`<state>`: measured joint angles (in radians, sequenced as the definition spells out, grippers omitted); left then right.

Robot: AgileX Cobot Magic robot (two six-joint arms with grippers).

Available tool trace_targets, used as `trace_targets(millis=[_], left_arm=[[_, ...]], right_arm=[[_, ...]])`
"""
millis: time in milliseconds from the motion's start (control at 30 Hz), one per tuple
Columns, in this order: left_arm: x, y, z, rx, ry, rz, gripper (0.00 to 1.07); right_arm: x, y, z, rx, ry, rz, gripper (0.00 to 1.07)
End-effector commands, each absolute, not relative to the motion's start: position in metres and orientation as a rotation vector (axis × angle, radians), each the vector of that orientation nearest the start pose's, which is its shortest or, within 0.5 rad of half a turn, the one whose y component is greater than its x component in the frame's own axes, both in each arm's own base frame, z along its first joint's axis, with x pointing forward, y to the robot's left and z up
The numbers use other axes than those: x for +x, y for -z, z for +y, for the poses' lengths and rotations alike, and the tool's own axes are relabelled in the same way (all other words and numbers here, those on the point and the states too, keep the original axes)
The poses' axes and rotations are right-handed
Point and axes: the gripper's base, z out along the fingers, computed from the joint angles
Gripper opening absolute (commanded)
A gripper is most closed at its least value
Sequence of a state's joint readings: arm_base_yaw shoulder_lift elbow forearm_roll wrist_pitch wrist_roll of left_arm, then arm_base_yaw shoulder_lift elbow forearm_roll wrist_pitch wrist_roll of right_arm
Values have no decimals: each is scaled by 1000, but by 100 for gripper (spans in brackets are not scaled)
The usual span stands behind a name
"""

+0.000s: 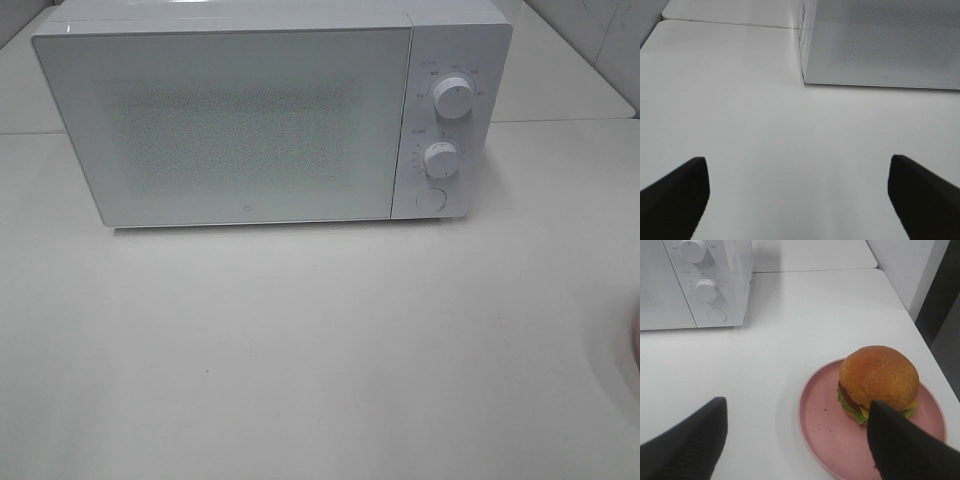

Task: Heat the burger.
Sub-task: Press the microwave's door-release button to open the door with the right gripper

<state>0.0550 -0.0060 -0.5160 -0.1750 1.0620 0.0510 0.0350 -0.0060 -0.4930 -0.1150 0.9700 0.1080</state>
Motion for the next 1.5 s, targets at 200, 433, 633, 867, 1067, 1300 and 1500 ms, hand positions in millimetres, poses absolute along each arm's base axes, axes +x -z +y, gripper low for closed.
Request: trace_targets(millis=[200,433,633,867,1067,1300,1500], left_arm=[[-10,-282,-15,10,148,2005,88],[-10,-282,-15,10,148,2005,88],[-10,-282,-15,10,148,2005,88],[-10,-282,-15,10,148,2005,88],[-10,-282,-15,10,148,2005,88],[-10,-282,-15,10,148,2005,88],[-10,-282,-15,10,148,2005,88]], right_arm=[[-5,-283,-9,72,43,1915,74],[-6,-284,-9,72,42,1912,74],[-3,-294,-9,69,40,1886,74],[20,-304,-8,56,42,1920,74],[40,-309,-6,43,40,1924,74],[60,-309,-5,32,40,1952,74],[83,-311,-3,14,40,1945,74]])
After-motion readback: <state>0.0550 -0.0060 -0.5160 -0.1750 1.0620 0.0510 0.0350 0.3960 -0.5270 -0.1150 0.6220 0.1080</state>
